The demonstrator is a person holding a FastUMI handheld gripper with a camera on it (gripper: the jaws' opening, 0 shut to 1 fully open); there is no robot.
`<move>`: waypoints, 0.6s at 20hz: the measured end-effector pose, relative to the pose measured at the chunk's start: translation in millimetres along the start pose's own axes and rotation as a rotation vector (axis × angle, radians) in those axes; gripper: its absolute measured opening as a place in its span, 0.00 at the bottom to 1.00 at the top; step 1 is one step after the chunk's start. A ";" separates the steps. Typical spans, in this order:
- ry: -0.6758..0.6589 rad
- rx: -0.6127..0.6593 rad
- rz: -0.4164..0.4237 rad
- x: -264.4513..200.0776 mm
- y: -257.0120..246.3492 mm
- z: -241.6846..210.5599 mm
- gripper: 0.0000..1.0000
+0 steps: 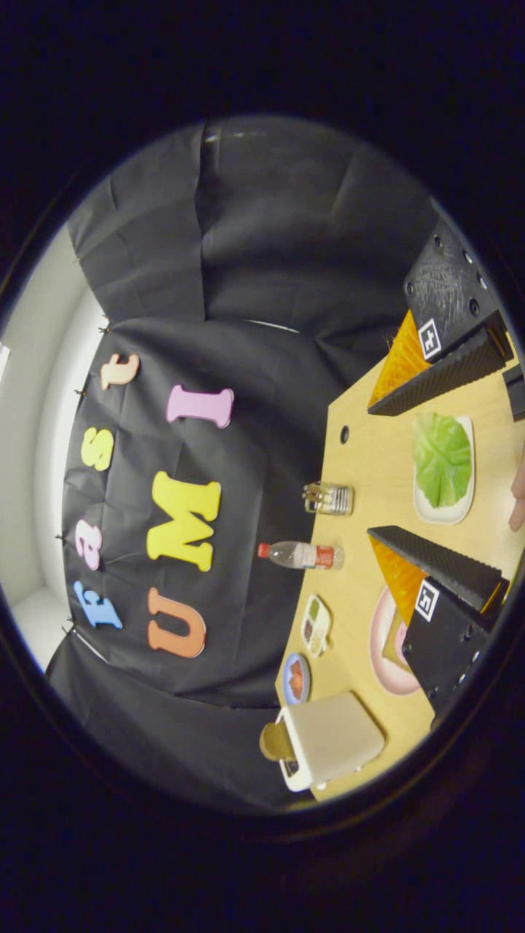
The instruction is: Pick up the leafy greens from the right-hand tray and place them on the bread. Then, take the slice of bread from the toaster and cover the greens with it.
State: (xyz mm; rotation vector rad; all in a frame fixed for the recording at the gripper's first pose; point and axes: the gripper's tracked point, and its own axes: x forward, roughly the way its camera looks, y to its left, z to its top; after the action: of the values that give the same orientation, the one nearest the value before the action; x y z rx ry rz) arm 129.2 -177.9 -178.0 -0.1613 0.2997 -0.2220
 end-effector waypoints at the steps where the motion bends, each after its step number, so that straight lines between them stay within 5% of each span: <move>1: 0.030 0.010 -0.016 11.5 -6.4 -9.9 0.93; 12: 0.357 0.085 -0.038 102.6 -44.6 -120.5 0.94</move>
State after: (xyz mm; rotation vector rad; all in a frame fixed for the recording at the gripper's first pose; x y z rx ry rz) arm 179.0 -260.4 -311.3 -0.0421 0.6415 -0.3013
